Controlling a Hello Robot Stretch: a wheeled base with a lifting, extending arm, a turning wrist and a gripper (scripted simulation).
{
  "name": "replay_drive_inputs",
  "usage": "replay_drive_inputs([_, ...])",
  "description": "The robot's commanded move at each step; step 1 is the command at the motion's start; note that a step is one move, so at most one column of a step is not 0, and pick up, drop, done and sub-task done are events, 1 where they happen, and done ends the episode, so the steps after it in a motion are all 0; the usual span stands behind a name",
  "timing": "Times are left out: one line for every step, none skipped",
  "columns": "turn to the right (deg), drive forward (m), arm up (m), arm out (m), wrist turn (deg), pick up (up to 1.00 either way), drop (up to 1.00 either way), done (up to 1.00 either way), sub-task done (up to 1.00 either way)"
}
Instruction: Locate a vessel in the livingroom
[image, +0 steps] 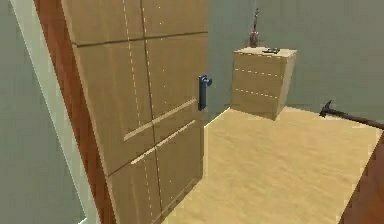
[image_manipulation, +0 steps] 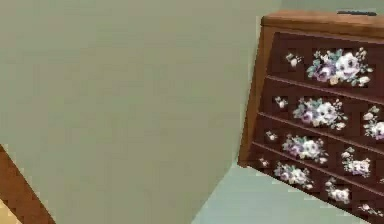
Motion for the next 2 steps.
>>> replay_drive_inputs([0.0,0.75,0.0,0.0,0.0,0.0,0.0,0.0,0.0])
replay_drive_inputs([24.0,0.0,0.0,0.0,0.0,0.0,0.0,0.0,0.0])
